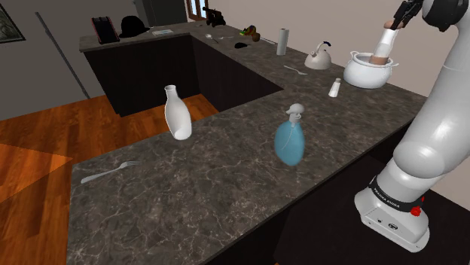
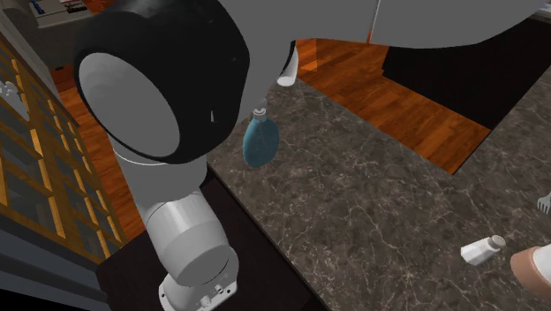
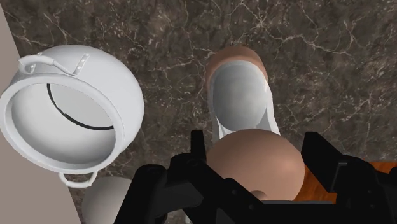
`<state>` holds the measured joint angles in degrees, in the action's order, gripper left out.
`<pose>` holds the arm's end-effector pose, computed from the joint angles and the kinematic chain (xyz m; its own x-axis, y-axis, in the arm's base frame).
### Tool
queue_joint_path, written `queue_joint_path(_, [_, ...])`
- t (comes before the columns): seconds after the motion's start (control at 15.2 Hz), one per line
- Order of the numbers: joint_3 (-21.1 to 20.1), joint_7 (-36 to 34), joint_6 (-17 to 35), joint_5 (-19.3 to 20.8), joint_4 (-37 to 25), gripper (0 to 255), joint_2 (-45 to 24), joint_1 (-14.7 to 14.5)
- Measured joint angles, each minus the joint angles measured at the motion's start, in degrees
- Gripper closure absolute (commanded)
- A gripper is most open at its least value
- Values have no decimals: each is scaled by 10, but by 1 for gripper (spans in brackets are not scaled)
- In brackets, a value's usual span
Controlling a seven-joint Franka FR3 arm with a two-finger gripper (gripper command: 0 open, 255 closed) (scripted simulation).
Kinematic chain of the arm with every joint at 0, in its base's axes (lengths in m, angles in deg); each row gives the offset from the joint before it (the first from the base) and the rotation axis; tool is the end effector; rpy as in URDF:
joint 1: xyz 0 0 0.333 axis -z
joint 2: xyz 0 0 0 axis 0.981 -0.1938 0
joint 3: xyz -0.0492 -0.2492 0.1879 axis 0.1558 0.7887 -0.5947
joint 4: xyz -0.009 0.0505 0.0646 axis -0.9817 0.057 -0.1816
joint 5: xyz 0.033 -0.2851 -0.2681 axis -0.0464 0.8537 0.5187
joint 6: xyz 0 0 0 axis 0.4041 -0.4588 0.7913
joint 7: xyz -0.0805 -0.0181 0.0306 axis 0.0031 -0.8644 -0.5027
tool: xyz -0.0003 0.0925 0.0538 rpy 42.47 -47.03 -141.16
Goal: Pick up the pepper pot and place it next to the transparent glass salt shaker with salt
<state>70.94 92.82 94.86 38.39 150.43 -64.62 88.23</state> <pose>0.3072 -0.5114 0.6350 0.9789 -0.1307 0.1573 -0.1326 -0.9912 0.0013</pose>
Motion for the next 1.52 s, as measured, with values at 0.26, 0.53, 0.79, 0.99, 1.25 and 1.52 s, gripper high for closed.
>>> queue_joint_path(0.26, [0,-1,34,10,40,255,12,-12])
queue_joint_path(0.53, [0,-2,69,20,82,255,23,-23])
queue_joint_path(0.79, [-1,0,103,23,119,255,29,-29])
queue_joint_path(0.99, [-2,2,125,24,141,255,30,-32])
queue_joint_path(1.25, [-4,4,156,24,174,255,33,-36])
queue_joint_path(1.52, [-5,11,186,18,202,255,29,-36])
